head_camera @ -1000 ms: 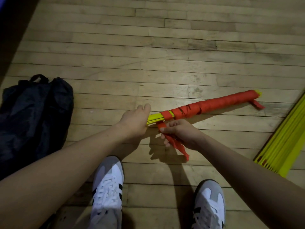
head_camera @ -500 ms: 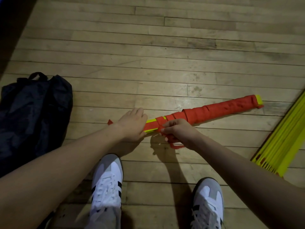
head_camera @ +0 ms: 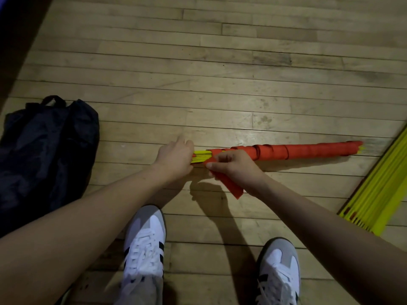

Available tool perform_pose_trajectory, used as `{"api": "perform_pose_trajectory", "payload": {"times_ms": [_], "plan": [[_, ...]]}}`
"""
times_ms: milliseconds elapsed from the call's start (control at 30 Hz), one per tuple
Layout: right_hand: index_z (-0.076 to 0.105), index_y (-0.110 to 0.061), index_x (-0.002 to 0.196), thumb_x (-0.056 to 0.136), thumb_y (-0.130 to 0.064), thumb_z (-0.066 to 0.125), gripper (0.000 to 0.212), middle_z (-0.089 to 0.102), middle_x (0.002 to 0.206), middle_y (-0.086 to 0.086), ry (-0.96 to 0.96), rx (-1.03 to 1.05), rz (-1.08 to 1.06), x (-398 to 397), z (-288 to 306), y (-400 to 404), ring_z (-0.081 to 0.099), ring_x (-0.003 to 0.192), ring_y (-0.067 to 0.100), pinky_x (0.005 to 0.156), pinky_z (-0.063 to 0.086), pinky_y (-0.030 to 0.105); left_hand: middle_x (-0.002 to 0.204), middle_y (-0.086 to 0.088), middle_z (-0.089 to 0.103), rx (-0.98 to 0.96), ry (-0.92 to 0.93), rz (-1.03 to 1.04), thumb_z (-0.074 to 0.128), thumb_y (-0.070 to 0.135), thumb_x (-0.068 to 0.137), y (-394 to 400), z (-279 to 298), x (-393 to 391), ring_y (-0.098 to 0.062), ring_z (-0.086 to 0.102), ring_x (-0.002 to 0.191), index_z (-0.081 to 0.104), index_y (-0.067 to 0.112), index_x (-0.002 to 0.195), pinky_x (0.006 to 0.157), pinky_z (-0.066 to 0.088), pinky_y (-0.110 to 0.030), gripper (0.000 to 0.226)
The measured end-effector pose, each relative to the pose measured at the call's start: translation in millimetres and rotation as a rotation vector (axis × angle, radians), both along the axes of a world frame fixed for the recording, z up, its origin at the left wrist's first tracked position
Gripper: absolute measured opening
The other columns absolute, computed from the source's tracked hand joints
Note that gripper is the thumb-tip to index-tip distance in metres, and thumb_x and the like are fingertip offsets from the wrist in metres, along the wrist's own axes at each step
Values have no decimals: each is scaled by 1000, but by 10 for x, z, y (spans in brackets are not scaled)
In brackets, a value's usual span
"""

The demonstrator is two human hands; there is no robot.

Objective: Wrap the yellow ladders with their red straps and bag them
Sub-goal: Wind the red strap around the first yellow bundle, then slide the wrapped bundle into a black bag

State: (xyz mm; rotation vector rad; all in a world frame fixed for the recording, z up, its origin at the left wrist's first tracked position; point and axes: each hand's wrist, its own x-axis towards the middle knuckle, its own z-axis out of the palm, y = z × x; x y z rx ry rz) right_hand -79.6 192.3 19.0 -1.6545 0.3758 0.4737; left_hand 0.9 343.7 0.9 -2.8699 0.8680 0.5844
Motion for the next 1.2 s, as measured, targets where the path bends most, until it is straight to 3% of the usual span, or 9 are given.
{"api": "perform_pose_trajectory", "payload": {"times_ms": [133, 233, 333, 400, 600, 833, 1000, 1200], "plan": [[73, -6, 101, 90, -10, 64, 15, 66, 71, -12, -206, -80, -81, 45, -45, 27, 57, 69, 1, 69, 43, 16, 114, -8, 58, -78, 15, 33, 62, 29, 88, 13, 45, 21, -28, 57, 103, 48, 13, 117, 73, 40, -34, 36], [69, -10, 110, 91, -20, 61, 23, 64, 95, -6, -434, -387, 94, 48, -114, 38, 51, 95, 11, 83, 40, 24, 104, -6, 56, -210, 60, 83, 63, 21, 86, 66, 32, 4, -26, 56, 95, 49, 14, 107, 73, 44, -34, 26], [55, -12, 132, 80, -23, 54, 53, 53, 132, 0, -440, -482, 234, 23, -151, 28, 41, 123, 16, 106, 31, 30, 110, -6, 54, -345, 95, 146, 66, 16, 82, 91, 27, 12, -26, 54, 101, 49, 11, 111, 73, 42, -32, 34], [46, -13, 140, 72, -19, 53, 68, 47, 141, 3, -453, -569, 336, 16, -180, -8, 38, 131, 21, 110, 25, 33, 113, -6, 51, -375, 96, 145, 70, 17, 79, 86, 32, 11, -23, 51, 103, 48, 11, 114, 75, 39, -29, 42], [40, -14, 144, 87, -20, 63, 62, 51, 138, 6, -570, -922, 502, 131, -223, -9, 47, 124, 27, 104, 26, 39, 123, -10, 44, -344, 14, 33, 74, 26, 78, 118, 22, -33, -25, 42, 114, 42, 9, 127, 94, 36, -33, 62], [47, -18, 133, 83, -31, 65, 55, 51, 124, 4, -383, -957, 679, 299, -133, 70, 42, 118, 24, 99, 22, 35, 129, -14, 38, -239, 29, -91, 66, 37, 83, 225, 73, -169, -28, 39, 119, 43, 8, 125, 99, 34, -36, 56], [47, -16, 133, 83, -33, 65, 55, 50, 125, 4, -366, -1014, 746, 335, -101, 95, 41, 119, 25, 102, 22, 37, 127, -8, 39, -234, 114, -18, 75, 40, 77, 232, 138, -120, -24, 41, 119, 41, 14, 135, 98, 37, -34, 72], [50, -16, 127, 85, -34, 65, 48, 51, 119, 4, -385, -976, 662, 273, -205, 107, 47, 113, 24, 101, 24, 37, 110, -5, 38, -261, 168, -16, 72, 38, 78, 229, 56, -72, -21, 41, 107, 55, 15, 107, 89, 36, -31, 42]]}}
